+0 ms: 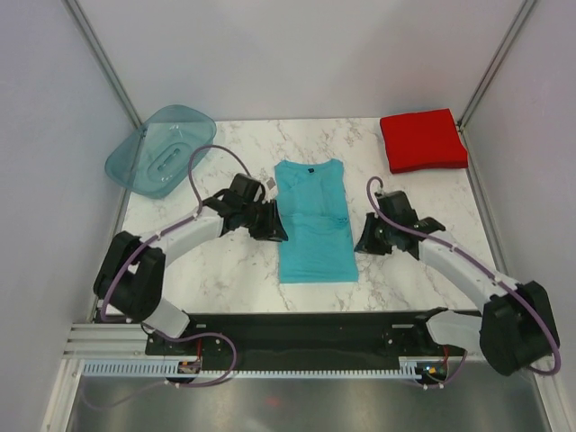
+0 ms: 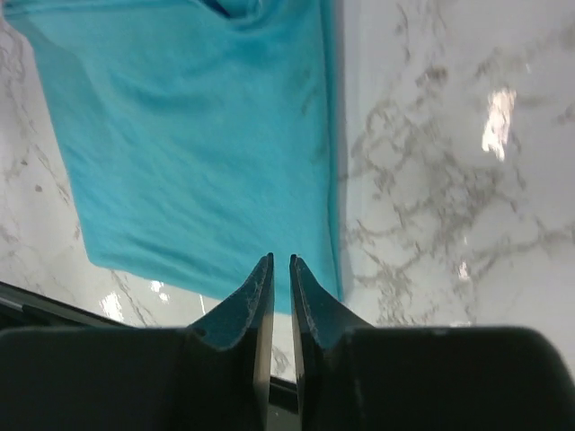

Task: Fold and stack the t-shirts
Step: Fold the tshirt

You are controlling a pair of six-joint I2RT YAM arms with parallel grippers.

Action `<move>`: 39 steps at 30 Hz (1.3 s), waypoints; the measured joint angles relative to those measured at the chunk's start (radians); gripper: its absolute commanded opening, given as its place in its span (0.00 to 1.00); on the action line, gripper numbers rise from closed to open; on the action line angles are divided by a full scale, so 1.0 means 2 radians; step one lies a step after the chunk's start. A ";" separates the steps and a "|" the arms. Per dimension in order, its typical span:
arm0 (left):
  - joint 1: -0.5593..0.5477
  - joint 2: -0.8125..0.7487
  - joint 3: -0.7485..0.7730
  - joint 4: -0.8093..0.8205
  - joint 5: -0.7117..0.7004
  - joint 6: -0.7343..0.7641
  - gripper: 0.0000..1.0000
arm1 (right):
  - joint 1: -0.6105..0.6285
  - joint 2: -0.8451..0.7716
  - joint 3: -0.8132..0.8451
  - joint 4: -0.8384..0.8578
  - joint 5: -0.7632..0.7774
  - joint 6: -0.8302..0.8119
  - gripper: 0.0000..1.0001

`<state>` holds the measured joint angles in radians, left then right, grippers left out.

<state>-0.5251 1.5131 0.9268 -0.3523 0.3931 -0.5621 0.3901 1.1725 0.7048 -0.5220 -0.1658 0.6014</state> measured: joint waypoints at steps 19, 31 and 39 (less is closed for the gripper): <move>0.031 0.216 0.161 0.003 -0.010 0.003 0.31 | -0.032 0.337 0.234 0.065 -0.002 -0.078 0.14; 0.038 0.237 0.179 0.004 -0.026 0.005 0.34 | -0.047 0.358 0.236 0.096 -0.004 -0.078 0.12; 0.047 0.216 0.192 -0.014 0.014 0.031 0.41 | -0.051 0.347 0.249 0.070 -0.006 -0.079 0.36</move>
<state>-0.4316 1.9442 1.3113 -0.3809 0.4206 -0.4992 0.2890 1.8671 1.2018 -0.3820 -0.1787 0.4431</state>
